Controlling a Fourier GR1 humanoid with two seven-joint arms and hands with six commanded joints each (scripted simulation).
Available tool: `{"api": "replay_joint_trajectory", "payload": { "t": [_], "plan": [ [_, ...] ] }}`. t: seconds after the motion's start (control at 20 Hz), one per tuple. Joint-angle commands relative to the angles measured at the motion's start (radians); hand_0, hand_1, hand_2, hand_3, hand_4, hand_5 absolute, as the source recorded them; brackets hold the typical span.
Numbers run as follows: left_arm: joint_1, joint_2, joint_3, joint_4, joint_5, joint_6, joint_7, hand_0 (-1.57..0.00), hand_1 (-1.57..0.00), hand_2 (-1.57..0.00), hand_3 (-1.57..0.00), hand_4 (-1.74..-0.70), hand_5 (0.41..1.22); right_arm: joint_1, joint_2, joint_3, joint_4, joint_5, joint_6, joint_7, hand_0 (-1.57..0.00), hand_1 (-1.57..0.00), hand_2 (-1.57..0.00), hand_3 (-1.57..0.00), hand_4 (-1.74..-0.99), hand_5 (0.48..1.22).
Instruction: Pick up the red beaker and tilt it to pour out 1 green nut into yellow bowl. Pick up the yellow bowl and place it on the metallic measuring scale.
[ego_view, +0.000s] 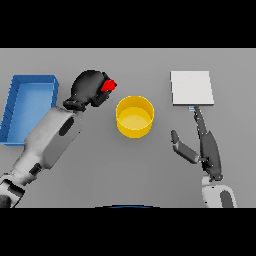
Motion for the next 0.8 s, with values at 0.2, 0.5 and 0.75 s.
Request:
{"api": "replay_joint_trajectory", "payload": {
  "t": [0.2,0.5,0.75],
  "plan": [
    [-0.096,0.038,-0.117,0.049,-0.122,-0.05,0.004,-1.57,-1.57,-1.57,-1.57,-1.69,1.196,-0.01,0.001,0.004,-0.009,0.007,-0.001,0.028,0.0,0.0,0.0,0.0,-1.282,0.705],
    [-0.224,0.055,-0.271,0.095,-0.225,-0.195,-0.043,-1.57,-1.57,-1.57,-1.28,-1.7,1.215,-0.005,0.019,-0.011,0.007,-0.029,-0.002,0.005,0.0,0.0,0.0,0.0,-1.292,0.678],
    [-0.312,0.044,-0.413,0.154,-0.311,-0.254,-0.121,-1.57,-1.57,-1.57,-1.47,-1.73,1.219,0.002,0.033,-0.023,0.019,-0.057,0.0,-0.027,0.0,0.0,0.0,0.0,-1.291,0.648]
  ]
}}
